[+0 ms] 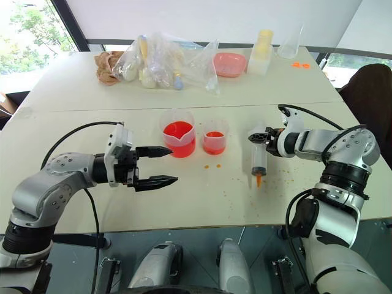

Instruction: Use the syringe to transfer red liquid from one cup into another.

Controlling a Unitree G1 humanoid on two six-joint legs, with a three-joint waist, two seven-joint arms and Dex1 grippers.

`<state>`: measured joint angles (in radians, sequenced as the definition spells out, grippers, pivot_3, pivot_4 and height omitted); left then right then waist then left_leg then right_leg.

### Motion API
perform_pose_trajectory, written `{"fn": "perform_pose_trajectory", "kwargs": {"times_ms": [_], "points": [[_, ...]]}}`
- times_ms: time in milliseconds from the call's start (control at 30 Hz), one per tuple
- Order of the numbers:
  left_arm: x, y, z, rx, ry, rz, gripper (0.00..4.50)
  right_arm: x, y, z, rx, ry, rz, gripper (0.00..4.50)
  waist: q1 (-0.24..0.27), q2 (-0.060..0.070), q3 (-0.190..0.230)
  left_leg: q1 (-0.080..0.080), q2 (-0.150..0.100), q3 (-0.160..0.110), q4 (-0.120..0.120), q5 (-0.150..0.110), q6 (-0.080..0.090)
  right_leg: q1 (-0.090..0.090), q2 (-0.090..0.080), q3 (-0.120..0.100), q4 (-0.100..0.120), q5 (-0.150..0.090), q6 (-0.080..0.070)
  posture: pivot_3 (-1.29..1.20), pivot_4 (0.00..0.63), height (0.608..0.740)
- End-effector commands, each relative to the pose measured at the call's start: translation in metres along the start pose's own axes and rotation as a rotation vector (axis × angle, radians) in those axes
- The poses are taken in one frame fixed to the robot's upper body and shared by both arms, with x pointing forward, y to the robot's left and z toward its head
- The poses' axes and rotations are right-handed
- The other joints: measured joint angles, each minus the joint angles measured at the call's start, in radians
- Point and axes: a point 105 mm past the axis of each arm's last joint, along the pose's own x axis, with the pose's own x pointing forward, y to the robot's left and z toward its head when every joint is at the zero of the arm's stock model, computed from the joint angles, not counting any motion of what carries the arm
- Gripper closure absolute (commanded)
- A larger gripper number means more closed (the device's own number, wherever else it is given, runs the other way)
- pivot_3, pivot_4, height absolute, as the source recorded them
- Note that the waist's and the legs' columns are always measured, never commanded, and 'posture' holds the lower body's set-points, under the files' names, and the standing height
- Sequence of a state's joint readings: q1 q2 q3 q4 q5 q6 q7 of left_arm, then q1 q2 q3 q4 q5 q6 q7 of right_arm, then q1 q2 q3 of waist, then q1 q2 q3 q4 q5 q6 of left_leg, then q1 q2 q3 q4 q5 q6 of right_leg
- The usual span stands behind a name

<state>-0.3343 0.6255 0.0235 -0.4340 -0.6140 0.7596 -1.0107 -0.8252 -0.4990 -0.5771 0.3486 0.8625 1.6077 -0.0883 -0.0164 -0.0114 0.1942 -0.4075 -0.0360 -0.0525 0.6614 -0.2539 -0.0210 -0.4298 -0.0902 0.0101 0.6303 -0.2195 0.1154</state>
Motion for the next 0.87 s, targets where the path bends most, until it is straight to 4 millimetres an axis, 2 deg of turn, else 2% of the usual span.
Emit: {"fn": "perform_pose_trajectory", "kwargs": {"times_ms": [33, 67, 133, 200, 400, 567, 633, 733, 800, 867], "points": [[-0.001, -0.001, 0.004, 0.032, -0.011, 0.002, 0.01, -0.006, -0.005, 0.005, -0.007, -0.024, -0.025, 2.48, -0.001, 0.000, 0.000, 0.000, 0.000, 0.000, 0.000, 0.000, 0.000, 0.000, 0.000, 0.000, 0.000, 0.000, 0.000, 0.00, 0.150, 0.740], [0.000, -0.001, 0.003, 0.033, -0.009, 0.001, 0.00, -0.006, -0.006, 0.004, -0.008, -0.025, -0.034, 1.94, -0.001, 0.000, 0.000, 0.000, 0.000, 0.000, 0.000, 0.000, 0.000, 0.000, 0.000, 0.000, 0.000, 0.000, 0.000, 0.00, 0.150, 0.740], [0.000, 0.000, 0.003, 0.032, -0.010, 0.002, 0.00, -0.007, -0.009, 0.004, -0.012, -0.031, -0.048, 1.13, -0.001, 0.000, 0.000, 0.000, 0.000, 0.000, 0.000, 0.000, 0.000, 0.000, 0.000, 0.000, 0.000, 0.000, 0.000, 0.00, 0.150, 0.740], [0.001, 0.000, 0.003, 0.032, -0.011, 0.002, 0.00, -0.008, -0.010, 0.004, -0.017, -0.038, -0.055, 0.02, -0.001, 0.000, 0.000, 0.000, 0.000, 0.000, 0.000, 0.000, 0.000, 0.000, 0.001, 0.000, 0.000, 0.000, 0.000, 0.00, 0.150, 0.740], [0.000, 0.005, 0.002, 0.030, -0.005, 0.014, 0.00, -0.025, -0.013, 0.005, -0.143, -0.066, -0.083, 0.02, 0.005, 0.000, 0.000, 0.000, 0.000, -0.001, 0.000, 0.000, 0.000, 0.001, 0.000, 0.000, -0.001, 0.000, 0.000, 0.00, 0.150, 0.740], [-0.017, 0.019, 0.008, -0.013, -0.030, 0.096, 0.00, -0.068, -0.018, 0.006, -0.394, -0.103, -0.075, 0.02, 0.005, 0.000, 0.000, 0.000, 0.000, -0.001, 0.000, -0.001, 0.001, 0.001, 0.000, -0.001, -0.002, 0.000, 0.000, 0.00, 0.150, 0.740], [-0.026, 0.023, 0.011, -0.031, -0.042, 0.144, 0.00, -0.087, -0.015, 0.009, -0.472, -0.158, -0.011, 0.02, 0.002, 0.000, 0.000, 0.000, 0.000, -0.001, 0.000, -0.001, 0.002, 0.001, 0.000, -0.001, -0.003, -0.001, 0.001, 0.00, 0.150, 0.740], [-0.042, 0.028, 0.009, -0.083, -0.051, 0.213, 0.00, -0.120, 0.001, 0.009, -0.535, -0.285, 0.199, 0.02, -0.005, 0.000, 0.000, 0.001, 0.002, 0.000, 0.000, -0.002, 0.004, 0.002, 0.002, 0.000, -0.003, -0.001, 0.001, 0.00, 0.150, 0.740], [-0.054, 0.032, 0.008, -0.117, -0.067, 0.261, 0.00, -0.131, 0.001, 0.000, -0.598, -0.341, 0.255, 0.02, -0.003, 0.000, 0.000, 0.002, 0.004, 0.000, 0.000, -0.002, 0.004, 0.002, 0.004, 0.000, -0.003, -0.001, 0.001, 0.00, 0.150, 0.740], [-0.067, 0.042, 0.004, -0.139, -0.076, 0.329, 0.00, -0.133, -0.005, -0.009, -0.658, -0.382, 0.259, 0.02, 0.001, 0.000, 0.000, 0.002, 0.008, 0.000, 0.000, -0.003, 0.004, 0.003, 0.005, 0.000, -0.003, -0.001, 0.001, 0.00, 0.150, 0.740]]}}
